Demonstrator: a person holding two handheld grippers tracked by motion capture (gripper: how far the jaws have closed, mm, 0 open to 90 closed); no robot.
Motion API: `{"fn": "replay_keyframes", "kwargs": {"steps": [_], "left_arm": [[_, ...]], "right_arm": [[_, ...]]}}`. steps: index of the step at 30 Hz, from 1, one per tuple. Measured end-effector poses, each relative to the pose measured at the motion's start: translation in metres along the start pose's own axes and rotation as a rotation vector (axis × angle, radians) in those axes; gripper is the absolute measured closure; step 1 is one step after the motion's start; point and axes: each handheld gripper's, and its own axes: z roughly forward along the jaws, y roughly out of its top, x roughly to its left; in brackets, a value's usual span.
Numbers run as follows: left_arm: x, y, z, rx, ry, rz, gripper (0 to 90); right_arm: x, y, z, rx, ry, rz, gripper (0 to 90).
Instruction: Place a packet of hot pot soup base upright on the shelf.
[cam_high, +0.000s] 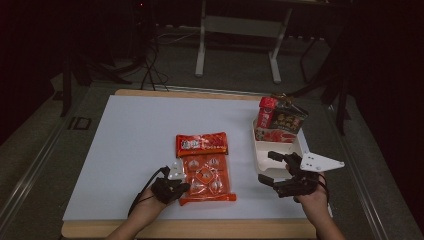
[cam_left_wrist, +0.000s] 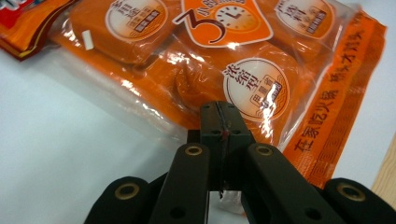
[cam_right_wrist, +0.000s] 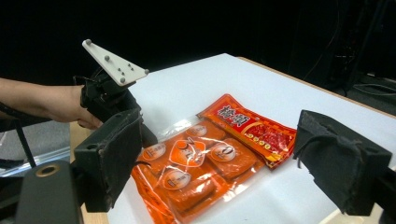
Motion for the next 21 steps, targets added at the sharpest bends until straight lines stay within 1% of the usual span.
{"fn": "replay_keyframes", "kwargs": {"steps": [2, 3, 5, 6, 8, 9, 10, 11, 12, 13, 14, 15, 16, 18, 21], "left_arm": [[-0.002, 0.002, 0.001, 0.002, 0.000, 0.010, 90.0], [0.000, 0.003, 0.000, -0.001, -0.004, 0.013, 90.0], [0.005, 0.006, 0.000, -0.009, -0.003, -0.001, 90.0], [0.007, 0.007, 0.001, -0.011, 0.008, -0.009, 90.0], [0.014, 0.011, 0.002, -0.021, 0.016, -0.024, 90.0], [0.017, 0.013, 0.003, -0.023, 0.032, -0.027, 90.0], [0.020, 0.016, 0.003, -0.033, 0.043, -0.038, 90.0], [0.024, 0.018, 0.003, -0.039, 0.048, -0.042, 90.0], [0.026, 0.020, 0.003, -0.041, 0.065, -0.038, 90.0], [0.029, 0.022, 0.005, -0.038, 0.089, -0.032, 90.0], [0.033, 0.023, 0.007, -0.033, 0.094, -0.040, 90.0], [0.036, 0.024, 0.008, -0.032, 0.111, -0.048, 90.0], [0.039, 0.025, 0.012, -0.018, 0.128, -0.047, 90.0], [0.042, 0.025, 0.016, -0.018, 0.131, -0.067, 90.0], [0.044, 0.026, 0.019, -0.030, 0.131, -0.068, 90.0]], "right_arm": [[0.001, 0.000, 0.000, 0.001, 0.003, -0.001, 15.2], [0.001, 0.000, 0.001, 0.003, 0.001, -0.003, 15.1], [0.000, -0.001, 0.000, 0.003, 0.002, -0.001, 15.2], [0.000, -0.001, 0.000, 0.003, 0.002, 0.001, 15.2], [0.000, -0.001, -0.001, 0.003, -0.001, -0.001, 15.1], [0.000, -0.001, -0.002, -0.001, 0.000, 0.002, 15.1], [0.000, 0.000, -0.002, -0.002, -0.002, 0.001, 15.1], [-0.001, -0.001, -0.003, -0.002, -0.005, -0.001, 15.1], [-0.001, -0.001, -0.003, -0.004, -0.002, 0.004, 15.2], [-0.001, -0.001, -0.003, -0.004, -0.003, 0.004, 15.2], [-0.001, -0.001, -0.003, -0.003, -0.005, 0.002, 15.2], [-0.001, -0.001, -0.004, -0.004, -0.005, 0.002, 15.2], [-0.001, -0.001, -0.004, -0.007, -0.003, 0.003, 15.2], [-0.001, 0.000, -0.004, -0.005, -0.004, -0.003, 15.2], [-0.001, -0.001, -0.005, -0.005, -0.004, -0.001, 15.2]]}}
